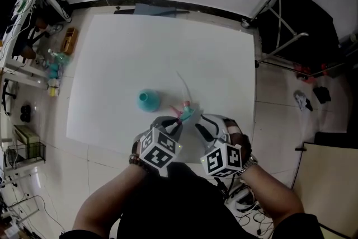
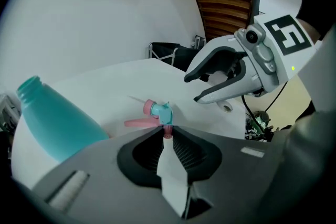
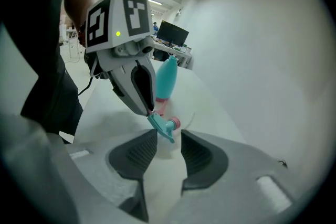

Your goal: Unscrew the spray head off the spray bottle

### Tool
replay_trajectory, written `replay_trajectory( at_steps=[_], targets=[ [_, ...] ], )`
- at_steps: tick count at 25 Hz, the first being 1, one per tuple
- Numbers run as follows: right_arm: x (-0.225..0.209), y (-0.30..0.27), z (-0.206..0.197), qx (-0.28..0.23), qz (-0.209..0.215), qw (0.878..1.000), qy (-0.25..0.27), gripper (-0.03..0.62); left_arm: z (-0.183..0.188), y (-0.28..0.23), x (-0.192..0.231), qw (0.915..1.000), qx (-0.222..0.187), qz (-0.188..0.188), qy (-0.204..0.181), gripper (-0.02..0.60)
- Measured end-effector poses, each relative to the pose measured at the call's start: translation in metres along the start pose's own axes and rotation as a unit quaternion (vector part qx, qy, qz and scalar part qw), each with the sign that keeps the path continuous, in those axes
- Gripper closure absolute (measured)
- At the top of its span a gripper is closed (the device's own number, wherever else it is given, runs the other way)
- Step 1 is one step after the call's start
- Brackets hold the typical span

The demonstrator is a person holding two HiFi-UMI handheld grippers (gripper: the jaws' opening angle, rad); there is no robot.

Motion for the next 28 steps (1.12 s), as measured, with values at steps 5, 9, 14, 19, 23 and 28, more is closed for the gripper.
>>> replay_trajectory(
  at_steps=[5, 9, 14, 19, 23, 28],
  targets=[
    [0.008, -0.001, 0.002, 0.008, -0.021, 0.998, 0.06, 0.454, 0.008, 0.01, -0.002, 0.9994, -0.015, -0.024, 0.019, 0.509],
    [0.009, -0.001, 0.005, 0.011, -0.042, 0.995, 0.095, 0.437, 0.015, 0.019, -0.002, 0.9978, -0.026, -0.047, 0.04, 0.509],
    [0.007, 0.006, 0.016, 0.01, -0.067, 0.989, 0.132, 0.418, 0.024, 0.034, 0.0, 0.9944, -0.036, -0.074, 0.066, 0.509],
    [0.005, 0.008, 0.019, 0.012, -0.08, 0.983, 0.167, 0.402, 0.029, 0.044, 0.001, 0.9894, -0.045, -0.1, 0.095, 0.509],
    [0.005, 0.009, 0.021, 0.012, -0.09, 0.977, 0.191, 0.398, 0.034, 0.054, 0.001, 0.9822, -0.052, -0.132, 0.123, 0.509],
    [0.007, 0.009, 0.025, 0.013, -0.102, 0.969, 0.225, 0.398, 0.038, 0.063, 0.003, 0.973, -0.062, -0.16, 0.154, 0.509]
  ],
)
Point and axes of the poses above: the fingertips, and each gripper's own axes: y backward along the fingers, x to its left, z out of its top, the point moved 6 cm from there along y, backward along the fingers, and after that the axes turned 8 degrees about x, right-handed, at the moved point
